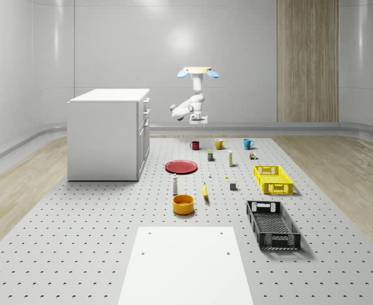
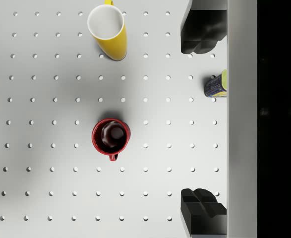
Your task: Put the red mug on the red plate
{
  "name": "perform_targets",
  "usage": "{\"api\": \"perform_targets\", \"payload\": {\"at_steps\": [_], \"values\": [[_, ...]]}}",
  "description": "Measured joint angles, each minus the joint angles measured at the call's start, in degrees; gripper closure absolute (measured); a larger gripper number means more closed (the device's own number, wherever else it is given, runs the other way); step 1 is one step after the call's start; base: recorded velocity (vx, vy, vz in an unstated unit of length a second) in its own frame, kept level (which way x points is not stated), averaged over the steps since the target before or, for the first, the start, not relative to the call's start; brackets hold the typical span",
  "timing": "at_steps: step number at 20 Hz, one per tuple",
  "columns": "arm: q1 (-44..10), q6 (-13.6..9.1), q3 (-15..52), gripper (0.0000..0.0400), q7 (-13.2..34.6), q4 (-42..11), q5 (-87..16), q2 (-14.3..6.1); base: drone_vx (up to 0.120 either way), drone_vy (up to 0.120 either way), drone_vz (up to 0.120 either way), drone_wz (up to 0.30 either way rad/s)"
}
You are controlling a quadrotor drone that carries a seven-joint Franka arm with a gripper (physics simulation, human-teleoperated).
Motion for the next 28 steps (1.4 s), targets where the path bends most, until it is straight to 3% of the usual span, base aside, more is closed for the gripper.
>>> {"api": "perform_targets", "payload": {"at_steps": [17,22,28], "values": [[-3.65,3.49,2.54,0.0,2.96,0.24,2.04,-5.51,-0.12,0.0,-0.12,0.0],[-4.19,4.78,3.02,0.0,3.46,0.34,2.79,-6.95,-0.12,0.096,-0.008,0.0],[-4.75,6.29,3.53,0.0,3.99,0.46,3.65,-8.61,-0.007,0.0,-0.093,0.0]]}}
